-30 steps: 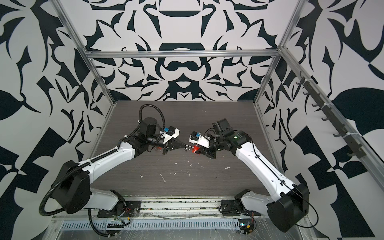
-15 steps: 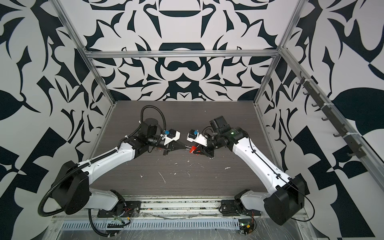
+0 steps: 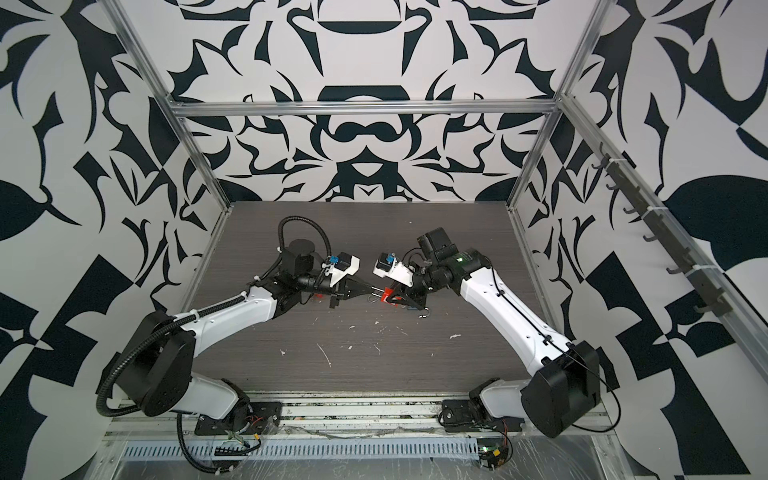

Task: Lock with the key

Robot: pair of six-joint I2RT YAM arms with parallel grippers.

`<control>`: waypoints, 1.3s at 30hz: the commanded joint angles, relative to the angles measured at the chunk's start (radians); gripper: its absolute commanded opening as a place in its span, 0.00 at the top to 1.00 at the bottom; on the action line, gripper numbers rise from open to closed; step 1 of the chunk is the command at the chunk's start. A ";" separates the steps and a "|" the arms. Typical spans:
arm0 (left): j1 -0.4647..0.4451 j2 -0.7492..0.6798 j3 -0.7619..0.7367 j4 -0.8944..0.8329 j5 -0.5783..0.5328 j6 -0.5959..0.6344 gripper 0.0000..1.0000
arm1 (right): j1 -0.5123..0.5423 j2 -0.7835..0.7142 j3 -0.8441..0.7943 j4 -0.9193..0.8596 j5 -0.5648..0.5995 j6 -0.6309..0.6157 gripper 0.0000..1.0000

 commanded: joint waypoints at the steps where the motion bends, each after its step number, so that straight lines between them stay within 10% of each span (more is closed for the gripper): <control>1: 0.039 0.028 -0.007 0.269 0.079 -0.175 1.00 | 0.023 -0.051 0.093 0.118 -0.041 0.024 0.37; 6: 0.053 0.038 0.048 0.206 0.103 -0.128 1.00 | 0.013 -0.102 0.116 0.014 0.008 0.024 0.20; 27: 0.031 0.014 0.051 0.206 0.086 -0.137 1.00 | -0.181 -0.023 0.177 -0.314 -0.029 -0.081 0.37; 39: 0.005 0.027 0.078 0.199 0.096 -0.140 1.00 | -0.181 -0.016 0.077 -0.132 0.089 -0.015 0.39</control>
